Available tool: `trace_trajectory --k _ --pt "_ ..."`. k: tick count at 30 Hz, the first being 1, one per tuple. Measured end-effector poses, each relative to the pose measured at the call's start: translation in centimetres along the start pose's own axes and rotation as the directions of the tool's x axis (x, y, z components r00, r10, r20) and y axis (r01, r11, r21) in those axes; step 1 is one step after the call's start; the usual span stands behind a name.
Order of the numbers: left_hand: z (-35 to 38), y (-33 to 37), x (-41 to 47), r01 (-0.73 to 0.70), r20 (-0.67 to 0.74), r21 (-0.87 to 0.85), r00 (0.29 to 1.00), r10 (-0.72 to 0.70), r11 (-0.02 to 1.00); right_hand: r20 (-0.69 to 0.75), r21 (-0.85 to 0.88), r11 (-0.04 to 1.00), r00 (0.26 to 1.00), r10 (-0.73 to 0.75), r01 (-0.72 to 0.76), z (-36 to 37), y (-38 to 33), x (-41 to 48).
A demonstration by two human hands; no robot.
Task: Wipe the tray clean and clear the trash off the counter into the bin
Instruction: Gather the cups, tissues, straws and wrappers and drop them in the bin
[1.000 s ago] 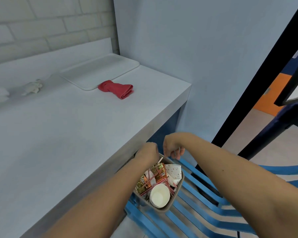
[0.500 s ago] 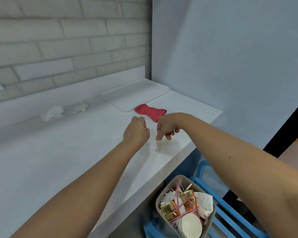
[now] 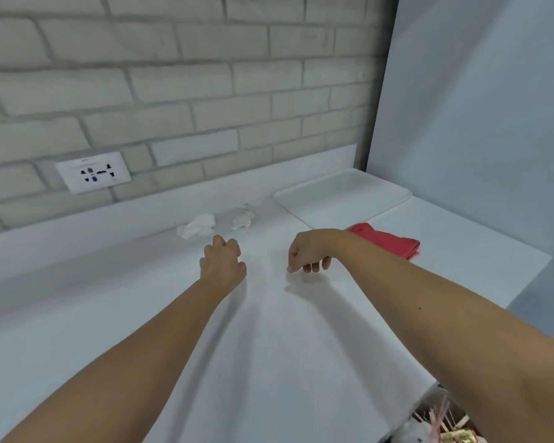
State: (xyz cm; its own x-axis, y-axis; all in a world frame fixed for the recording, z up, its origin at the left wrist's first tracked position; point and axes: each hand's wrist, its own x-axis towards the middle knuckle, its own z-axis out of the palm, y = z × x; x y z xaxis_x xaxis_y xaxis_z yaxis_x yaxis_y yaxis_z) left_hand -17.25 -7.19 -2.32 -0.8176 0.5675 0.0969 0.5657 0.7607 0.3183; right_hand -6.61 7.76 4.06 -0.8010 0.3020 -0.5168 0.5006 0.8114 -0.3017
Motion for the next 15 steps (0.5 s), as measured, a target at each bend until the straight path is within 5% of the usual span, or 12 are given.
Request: trace_trajectory --k 8,15 --pt "-0.6 -5.9 4.8 0.077 0.001 0.041 0.997 -0.077 0.996 -0.053 0.023 0.998 0.997 -0.049 0.05 -0.2 -3.3 5.5" --pt "0.3 -8.0 8.9 0.107 -0.069 0.001 0.992 -0.107 0.994 -0.3 -0.062 0.987 0.94 -0.161 0.15 -0.9 -4.1 10.7"
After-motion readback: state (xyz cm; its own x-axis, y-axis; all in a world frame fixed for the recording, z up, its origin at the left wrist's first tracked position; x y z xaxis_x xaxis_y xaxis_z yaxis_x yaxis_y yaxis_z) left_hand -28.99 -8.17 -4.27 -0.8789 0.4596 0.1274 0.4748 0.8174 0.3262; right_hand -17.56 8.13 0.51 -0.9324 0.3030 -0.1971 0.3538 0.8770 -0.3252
